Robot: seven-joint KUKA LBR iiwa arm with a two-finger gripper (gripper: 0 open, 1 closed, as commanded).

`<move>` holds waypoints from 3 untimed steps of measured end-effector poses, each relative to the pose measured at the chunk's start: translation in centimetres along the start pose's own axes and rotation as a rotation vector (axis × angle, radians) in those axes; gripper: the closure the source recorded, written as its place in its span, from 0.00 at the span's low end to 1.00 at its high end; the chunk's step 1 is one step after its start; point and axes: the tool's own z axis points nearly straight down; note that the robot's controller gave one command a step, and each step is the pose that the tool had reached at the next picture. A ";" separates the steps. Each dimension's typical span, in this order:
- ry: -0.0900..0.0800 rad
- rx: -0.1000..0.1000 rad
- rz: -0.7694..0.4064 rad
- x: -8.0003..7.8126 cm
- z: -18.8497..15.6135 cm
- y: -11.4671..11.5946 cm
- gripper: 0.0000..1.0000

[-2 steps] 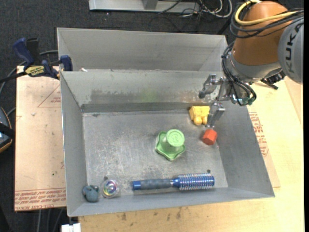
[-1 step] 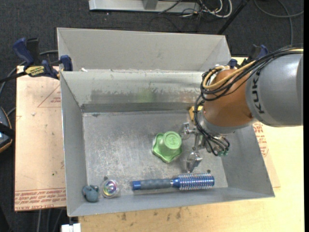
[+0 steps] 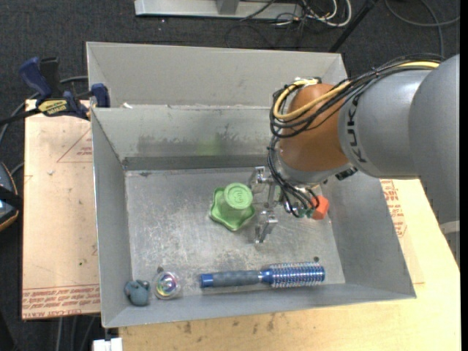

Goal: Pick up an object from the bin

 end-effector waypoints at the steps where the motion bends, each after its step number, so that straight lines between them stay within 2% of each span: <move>1: 0.004 -0.001 -0.063 -2.6 -2.4 2.4 0.00; 2: -0.003 -0.002 -0.045 -4.4 0.4 6.2 0.00; 3: -0.003 -0.001 -0.047 -4.4 0.4 6.2 1.00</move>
Offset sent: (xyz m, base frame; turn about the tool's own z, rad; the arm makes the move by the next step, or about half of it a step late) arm 0.0222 0.0240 0.0229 -0.0624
